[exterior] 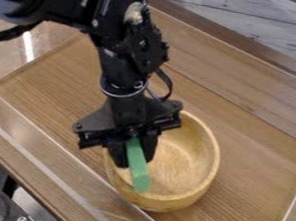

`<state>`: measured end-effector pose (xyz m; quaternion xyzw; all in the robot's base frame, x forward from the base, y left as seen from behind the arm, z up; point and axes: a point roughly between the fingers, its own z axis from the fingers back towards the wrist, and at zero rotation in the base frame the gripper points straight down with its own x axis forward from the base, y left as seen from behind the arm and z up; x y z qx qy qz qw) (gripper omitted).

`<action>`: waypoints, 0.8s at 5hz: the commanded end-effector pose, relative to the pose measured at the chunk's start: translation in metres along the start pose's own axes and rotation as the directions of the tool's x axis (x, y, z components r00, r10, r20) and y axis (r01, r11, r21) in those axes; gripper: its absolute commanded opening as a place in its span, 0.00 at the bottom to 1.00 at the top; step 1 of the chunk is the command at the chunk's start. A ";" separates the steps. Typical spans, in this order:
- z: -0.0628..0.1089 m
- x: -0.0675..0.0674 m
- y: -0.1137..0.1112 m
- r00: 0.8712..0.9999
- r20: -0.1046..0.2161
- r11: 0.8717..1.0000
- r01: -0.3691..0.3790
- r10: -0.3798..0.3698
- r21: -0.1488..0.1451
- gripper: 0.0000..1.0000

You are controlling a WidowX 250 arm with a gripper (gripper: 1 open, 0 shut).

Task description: Remove the green block from inside the brown bowl and put it on the table

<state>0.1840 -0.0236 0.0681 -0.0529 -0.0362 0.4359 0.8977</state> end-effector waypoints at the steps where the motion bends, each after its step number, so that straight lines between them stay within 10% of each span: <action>1: 0.007 -0.004 -0.003 1.000 0.027 1.000 -0.005 0.006 -0.025 0.00; 4: -0.006 0.008 -0.010 0.999 0.028 0.999 0.038 -0.037 -0.028 0.00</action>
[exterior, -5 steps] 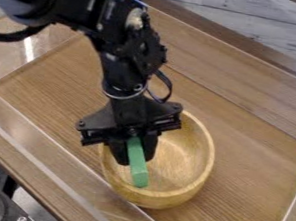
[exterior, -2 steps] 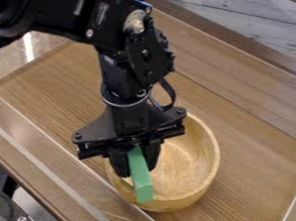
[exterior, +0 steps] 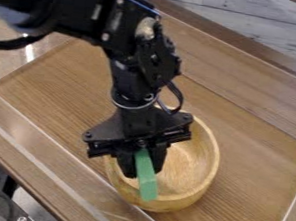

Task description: Remove the green block from inside the brown bowl and put it on the table

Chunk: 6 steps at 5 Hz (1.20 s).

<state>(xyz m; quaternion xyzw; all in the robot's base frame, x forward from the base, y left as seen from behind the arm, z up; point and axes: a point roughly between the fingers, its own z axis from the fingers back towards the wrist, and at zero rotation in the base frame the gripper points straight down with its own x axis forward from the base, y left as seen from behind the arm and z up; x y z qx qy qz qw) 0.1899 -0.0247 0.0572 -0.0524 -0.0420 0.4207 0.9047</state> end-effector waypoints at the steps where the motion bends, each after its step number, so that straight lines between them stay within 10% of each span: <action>1: 0.004 0.004 -0.002 1.000 0.021 1.000 -0.018 0.018 -0.022 0.00; 6: -0.021 0.001 0.015 0.997 0.032 0.997 0.077 -0.077 -0.010 0.00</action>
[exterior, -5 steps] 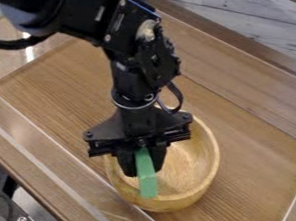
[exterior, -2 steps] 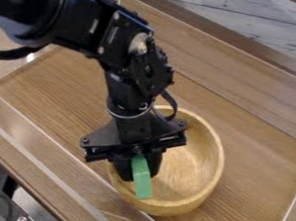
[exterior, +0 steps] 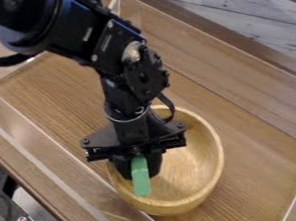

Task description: Remove the green block from inside the brown bowl and put it on the table

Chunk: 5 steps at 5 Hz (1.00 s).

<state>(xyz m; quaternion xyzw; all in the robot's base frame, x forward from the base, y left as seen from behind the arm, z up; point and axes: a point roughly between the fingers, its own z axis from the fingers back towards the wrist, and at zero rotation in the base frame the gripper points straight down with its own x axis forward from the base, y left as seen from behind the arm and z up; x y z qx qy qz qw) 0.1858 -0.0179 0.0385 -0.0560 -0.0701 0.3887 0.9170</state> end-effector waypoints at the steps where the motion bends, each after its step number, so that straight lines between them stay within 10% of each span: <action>1: -0.008 -0.005 0.005 1.000 -0.007 1.000 0.017 -0.017 0.024 0.00; 5: -0.001 -0.015 0.017 0.999 -0.012 0.998 0.047 -0.046 0.033 0.00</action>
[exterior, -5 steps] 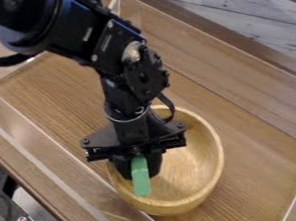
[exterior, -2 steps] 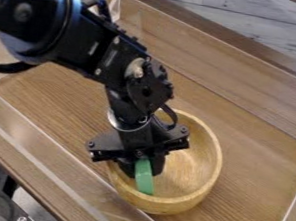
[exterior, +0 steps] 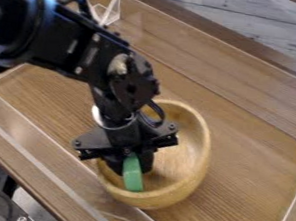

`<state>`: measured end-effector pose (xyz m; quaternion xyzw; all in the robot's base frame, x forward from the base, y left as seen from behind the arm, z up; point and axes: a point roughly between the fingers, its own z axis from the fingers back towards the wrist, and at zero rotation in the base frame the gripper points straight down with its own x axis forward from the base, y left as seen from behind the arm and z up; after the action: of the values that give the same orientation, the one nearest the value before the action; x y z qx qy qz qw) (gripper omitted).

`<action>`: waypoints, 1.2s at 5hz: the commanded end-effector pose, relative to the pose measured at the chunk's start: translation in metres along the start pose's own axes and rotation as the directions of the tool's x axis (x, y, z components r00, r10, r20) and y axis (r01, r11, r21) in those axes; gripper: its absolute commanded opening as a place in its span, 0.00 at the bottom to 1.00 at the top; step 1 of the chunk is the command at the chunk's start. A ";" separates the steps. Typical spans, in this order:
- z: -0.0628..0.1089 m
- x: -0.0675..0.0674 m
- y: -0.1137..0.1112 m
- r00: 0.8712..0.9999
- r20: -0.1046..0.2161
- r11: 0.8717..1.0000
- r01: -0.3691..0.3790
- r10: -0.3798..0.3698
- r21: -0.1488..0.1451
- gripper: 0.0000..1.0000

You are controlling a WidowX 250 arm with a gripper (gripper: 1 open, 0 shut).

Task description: Remove the green block from inside the brown bowl and put it on the table

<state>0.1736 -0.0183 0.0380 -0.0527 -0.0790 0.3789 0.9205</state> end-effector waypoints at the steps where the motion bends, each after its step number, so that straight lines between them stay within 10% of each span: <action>1: 0.013 -0.003 0.003 0.999 -0.043 0.999 -0.032 0.033 0.030 0.00; 6: 0.028 0.015 0.000 0.990 -0.087 0.994 -0.109 0.111 0.027 0.00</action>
<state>0.1736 -0.0085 0.0614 -0.0591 -0.0207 0.4248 0.9031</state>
